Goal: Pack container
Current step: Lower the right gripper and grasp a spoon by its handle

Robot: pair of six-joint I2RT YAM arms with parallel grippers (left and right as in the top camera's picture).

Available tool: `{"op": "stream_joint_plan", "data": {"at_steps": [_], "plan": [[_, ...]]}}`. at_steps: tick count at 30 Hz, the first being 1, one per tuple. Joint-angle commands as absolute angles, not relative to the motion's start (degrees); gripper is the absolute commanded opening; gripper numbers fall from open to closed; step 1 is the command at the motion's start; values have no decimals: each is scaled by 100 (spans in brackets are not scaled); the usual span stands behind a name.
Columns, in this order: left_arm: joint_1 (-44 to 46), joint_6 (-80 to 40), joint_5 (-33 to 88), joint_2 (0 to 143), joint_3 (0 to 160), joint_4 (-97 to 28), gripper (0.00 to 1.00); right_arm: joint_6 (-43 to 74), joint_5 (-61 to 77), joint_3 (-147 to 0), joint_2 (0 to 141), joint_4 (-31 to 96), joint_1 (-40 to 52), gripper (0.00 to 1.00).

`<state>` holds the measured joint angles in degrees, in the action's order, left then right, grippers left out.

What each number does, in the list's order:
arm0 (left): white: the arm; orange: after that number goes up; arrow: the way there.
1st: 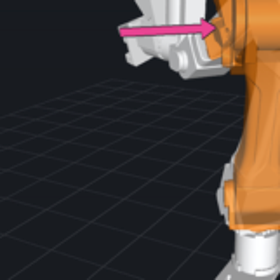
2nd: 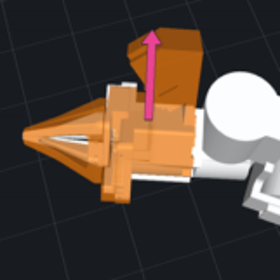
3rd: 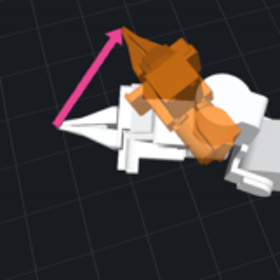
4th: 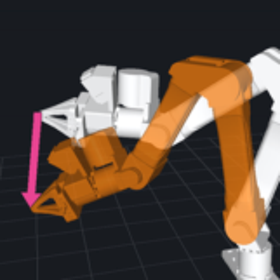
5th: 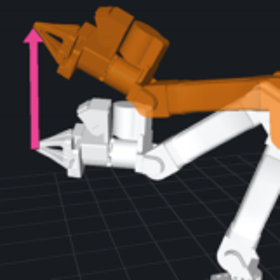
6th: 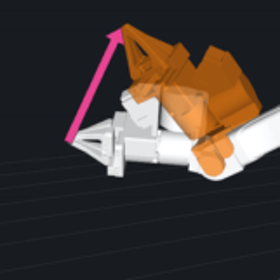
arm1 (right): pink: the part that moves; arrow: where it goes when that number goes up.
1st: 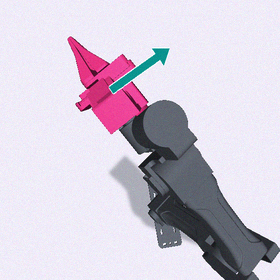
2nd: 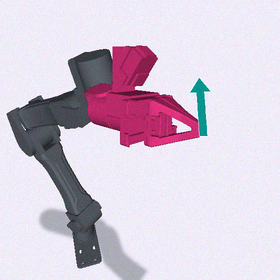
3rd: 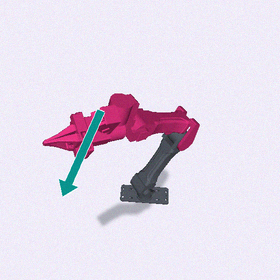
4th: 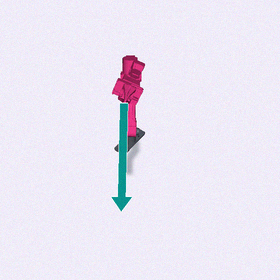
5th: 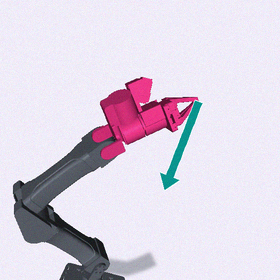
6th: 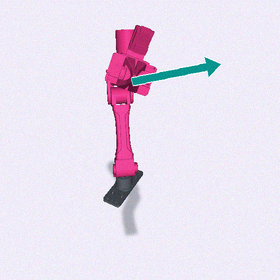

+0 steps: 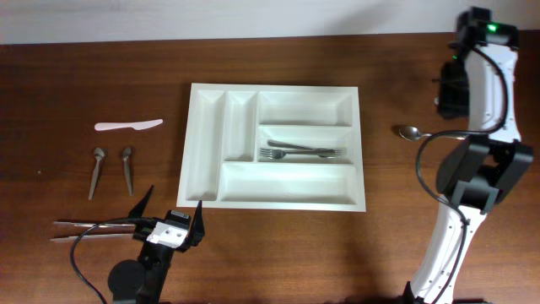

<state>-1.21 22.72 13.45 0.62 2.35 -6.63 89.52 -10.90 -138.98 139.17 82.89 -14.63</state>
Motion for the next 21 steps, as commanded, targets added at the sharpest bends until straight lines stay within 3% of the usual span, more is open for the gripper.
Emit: {"op": "stream_joint_plan", "data": {"at_steps": [1,10,21], "plan": [[-141,2198,1330,30,191,-657,99,8534,-1205,-13561,14149,8298,-1546,73],[-139,2198,1330,30,191,-657,99,8724,-982,-12254,14156,7419,-1551,74],[-139,2196,1330,30,191,-657,99,8722,-469,-11837,14182,6890,-1551,74]]}}
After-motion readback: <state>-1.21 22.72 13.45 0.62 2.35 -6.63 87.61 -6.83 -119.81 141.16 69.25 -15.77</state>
